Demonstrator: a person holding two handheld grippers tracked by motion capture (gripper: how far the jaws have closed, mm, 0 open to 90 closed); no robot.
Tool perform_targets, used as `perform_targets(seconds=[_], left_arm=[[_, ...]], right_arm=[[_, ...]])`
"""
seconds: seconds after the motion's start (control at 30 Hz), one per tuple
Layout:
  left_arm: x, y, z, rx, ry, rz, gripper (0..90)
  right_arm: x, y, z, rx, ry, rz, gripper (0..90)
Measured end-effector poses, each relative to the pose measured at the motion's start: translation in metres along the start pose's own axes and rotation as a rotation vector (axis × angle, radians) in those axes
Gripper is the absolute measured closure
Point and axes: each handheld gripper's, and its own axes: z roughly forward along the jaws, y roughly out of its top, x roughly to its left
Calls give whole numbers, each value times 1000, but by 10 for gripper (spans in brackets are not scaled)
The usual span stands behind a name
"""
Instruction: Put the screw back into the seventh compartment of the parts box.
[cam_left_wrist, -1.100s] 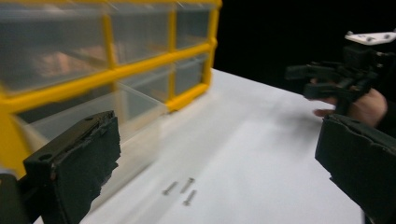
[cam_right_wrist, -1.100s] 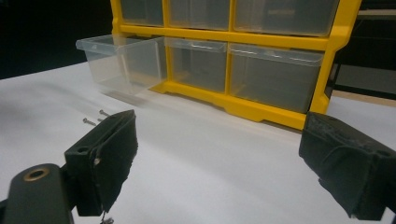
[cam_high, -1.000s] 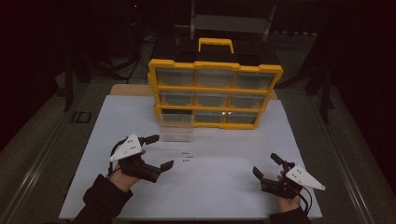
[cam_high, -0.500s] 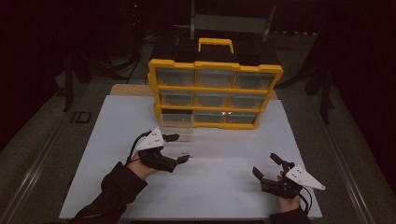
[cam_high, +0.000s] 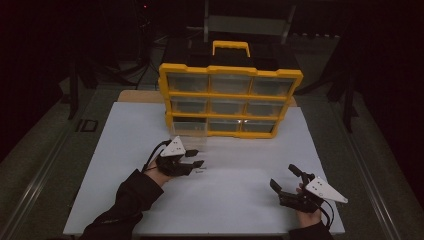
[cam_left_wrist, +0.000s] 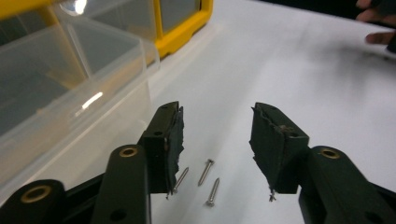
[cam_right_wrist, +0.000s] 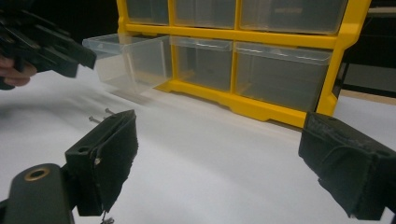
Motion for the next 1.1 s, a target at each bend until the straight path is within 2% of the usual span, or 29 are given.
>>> perform_targets(seconds=[0.1, 0.23, 0.4, 0.5, 0.8, 0.93, 0.97, 1.1], left_arm=[[2, -4, 8, 36, 10, 16, 586], [6, -10, 17, 71, 20, 19, 645], [10, -15, 25, 104, 13, 20, 680], [12, -18, 31, 129, 23, 25, 697], [19, -22, 41, 170, 21, 22, 726], [22, -24, 44, 186, 0, 7, 739], [22, -26, 45, 194, -19, 9, 746], [23, -25, 46, 201, -29, 16, 765]], right_arm=[[0, 0, 0, 2, 0, 0, 116], [0, 0, 0, 2, 1, 0, 116], [-1, -1, 0, 6, 1, 1, 117], [-1, -1, 0, 8, 3, 2, 117], [-2, -1, 0, 8, 2, 6, 117], [-2, -1, 0, 7, 2, 7, 117], [-2, -1, 0, 8, 2, 8, 117], [-2, -1, 0, 10, 0, 7, 117]])
